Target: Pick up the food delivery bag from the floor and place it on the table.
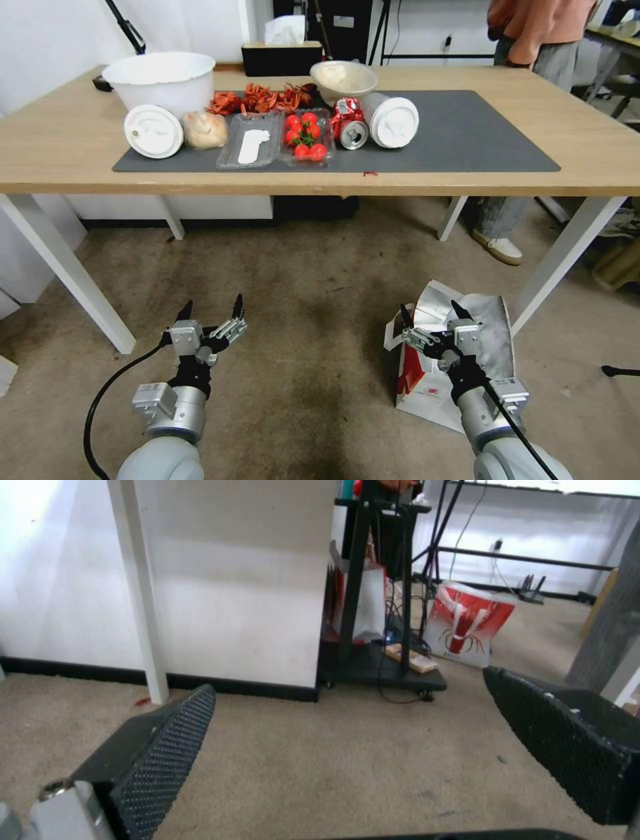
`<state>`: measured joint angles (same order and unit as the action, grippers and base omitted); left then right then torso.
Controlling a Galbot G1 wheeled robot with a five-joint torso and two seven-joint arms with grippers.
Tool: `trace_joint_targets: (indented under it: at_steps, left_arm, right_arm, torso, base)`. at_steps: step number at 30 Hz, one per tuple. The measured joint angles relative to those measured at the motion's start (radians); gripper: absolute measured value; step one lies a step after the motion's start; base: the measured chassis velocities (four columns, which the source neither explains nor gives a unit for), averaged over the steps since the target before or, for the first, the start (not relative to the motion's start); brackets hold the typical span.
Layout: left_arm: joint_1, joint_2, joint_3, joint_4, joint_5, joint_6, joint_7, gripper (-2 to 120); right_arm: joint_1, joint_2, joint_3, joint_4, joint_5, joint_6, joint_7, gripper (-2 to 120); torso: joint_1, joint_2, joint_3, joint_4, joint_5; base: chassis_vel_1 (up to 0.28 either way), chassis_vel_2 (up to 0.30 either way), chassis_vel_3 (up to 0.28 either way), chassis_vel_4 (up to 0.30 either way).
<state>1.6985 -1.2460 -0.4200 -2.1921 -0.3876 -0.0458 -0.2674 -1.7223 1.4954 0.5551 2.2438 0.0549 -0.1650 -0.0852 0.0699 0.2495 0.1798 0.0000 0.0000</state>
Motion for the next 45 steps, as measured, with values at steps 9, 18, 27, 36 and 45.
trace_joint_targets:
  at_steps: [9,18,27,36,45]
  left_arm:
    - [-0.002,-0.001,0.001,0.004,0.0,0.0,0.003,100]
    - [-0.004,-0.007,0.007,0.011,0.006,0.0,0.005,100]
    - [-0.005,-0.005,0.007,0.018,0.008,-0.004,0.005,100]
    - [-0.007,-0.005,0.006,0.024,0.006,-0.006,0.006,100]
    - [-0.01,-0.004,0.007,0.036,0.005,-0.008,0.008,100]
  right_arm:
    - [0.0,-0.001,0.001,0.003,0.0,0.0,-0.001,100]
    - [0.0,-0.002,0.002,0.0,0.0,0.0,-0.002,100]
    - [0.001,0.0,0.002,-0.002,-0.001,0.001,-0.002,100]
    - [0.001,-0.001,0.002,-0.006,-0.002,0.001,-0.002,100]
    - [0.004,-0.002,0.002,-0.012,-0.003,0.001,-0.002,100]
  torso:
    - [-0.009,-0.029,-0.02,0.0,0.0]
    - [-0.015,-0.066,-0.051,0.0,0.0]
    - [-0.024,-0.103,-0.079,0.0,0.0]
    - [-0.027,-0.134,-0.107,0.0,0.0]
    - [-0.032,-0.17,-0.139,0.0,0.0]
  base:
    - [0.0,0.0,0.0,0.0]
    - [0.0,0.0,0.0,0.0]
    - [0.0,0.0,0.0,0.0]
    - [0.0,0.0,0.0,0.0]
    - [0.0,0.0,0.0,0.0]
